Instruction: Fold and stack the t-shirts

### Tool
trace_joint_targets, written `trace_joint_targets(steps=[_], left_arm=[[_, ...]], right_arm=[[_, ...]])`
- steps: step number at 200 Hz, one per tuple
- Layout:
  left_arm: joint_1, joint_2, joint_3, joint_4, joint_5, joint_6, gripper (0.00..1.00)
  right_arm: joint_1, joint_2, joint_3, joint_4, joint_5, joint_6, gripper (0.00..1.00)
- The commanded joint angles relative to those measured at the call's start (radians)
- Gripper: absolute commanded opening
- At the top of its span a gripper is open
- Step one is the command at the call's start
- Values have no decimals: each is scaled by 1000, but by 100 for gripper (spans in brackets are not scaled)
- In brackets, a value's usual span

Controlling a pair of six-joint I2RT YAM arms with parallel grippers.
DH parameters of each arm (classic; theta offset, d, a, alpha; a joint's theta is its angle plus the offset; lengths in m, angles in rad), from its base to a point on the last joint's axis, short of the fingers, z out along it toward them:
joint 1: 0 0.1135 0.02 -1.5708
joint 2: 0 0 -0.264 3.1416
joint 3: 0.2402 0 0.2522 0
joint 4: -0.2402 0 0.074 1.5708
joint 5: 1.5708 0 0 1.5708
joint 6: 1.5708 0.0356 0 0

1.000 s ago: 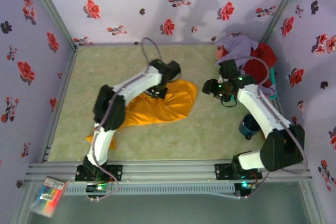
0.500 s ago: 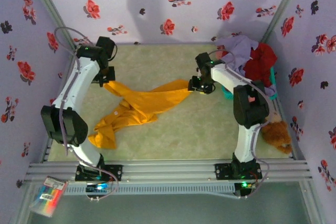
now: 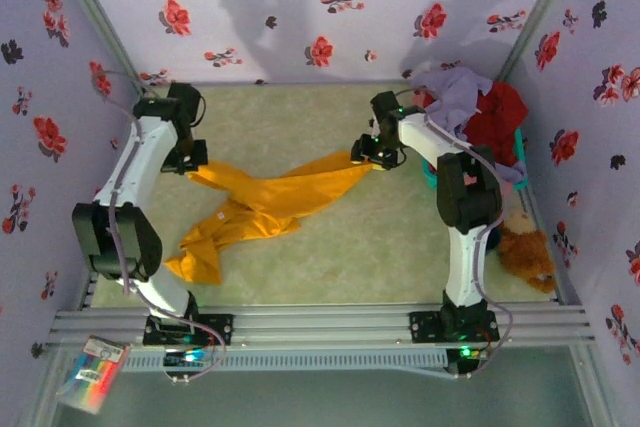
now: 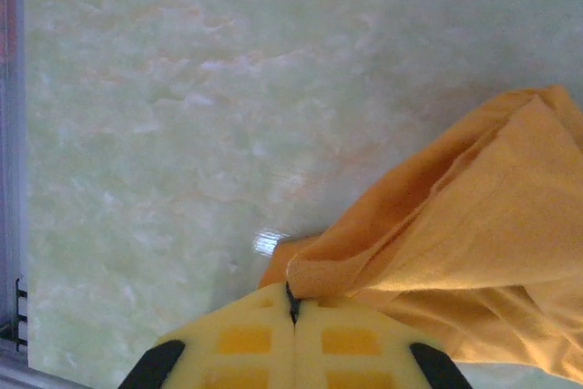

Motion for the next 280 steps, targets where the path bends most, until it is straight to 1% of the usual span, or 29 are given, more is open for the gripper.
trace_joint_targets(steps=[1,18,34,51,65,78,85,101,119,125,142,145,148,155,159,172,183,201,216,233,236,237,238,244,273,280], left_arm=[[37,-37,-12,-2,19,51,0],[56,-43,-8,-7,30,67,0],[62,-54,-3,-5,37,83,0],[67,-64,2,-11,39,100,0],[69,-68,3,-13,44,106,0],[69,-72,0,-11,50,105,0],[70,-75,-2,-10,54,103,0],[71,-88,-7,-7,61,94,0],[74,-102,-9,-4,61,90,0],[77,-105,-11,-4,62,89,0],[85,-109,-22,0,67,92,0],[85,-110,-26,1,69,94,0],[87,-111,-28,1,70,93,0],[87,-112,-34,1,71,95,0],[88,-113,-38,1,71,95,0],[88,-123,-50,1,74,90,0],[88,-134,-63,7,81,85,0],[88,-144,-79,14,84,78,0],[88,-141,-84,13,83,78,0],[88,-139,-83,9,83,78,0],[89,-138,-81,9,84,79,0],[89,-139,-81,9,83,78,0],[89,-139,-81,9,83,79,0],[89,-139,-77,7,83,80,0],[98,-141,-53,-1,83,84,0],[100,-139,-42,-4,84,88,0]], right_arm=[[-22,57,27,8,-29,22,53],[-22,83,57,-2,-56,25,43],[-23,85,74,-1,-83,41,36],[-21,80,83,3,-98,57,32],[-20,83,92,-1,-104,60,21],[-21,82,96,-1,-106,62,5],[-21,78,94,0,-108,65,0],[-20,55,84,2,-94,65,0],[-20,17,69,-1,-48,63,0],[-21,7,64,-2,-34,60,2],[-22,11,61,-2,-26,48,2],[-22,15,63,-6,-26,45,4],[-23,18,65,-10,-28,40,8],[-22,24,72,-22,-21,32,24],[-22,24,71,-25,-16,30,30],[-23,16,48,-3,-11,35,45],[-25,14,35,15,-9,41,48],[-28,40,44,19,-19,41,49],[-32,69,58,25,-34,39,48],[-35,100,77,41,-79,36,40],[-36,104,82,38,-83,35,38],[-36,108,88,36,-85,35,35],[-36,108,88,36,-85,35,35],[-36,114,100,28,-86,32,28],[-37,105,117,19,-72,7,1],[-38,99,123,11,-71,1,0]])
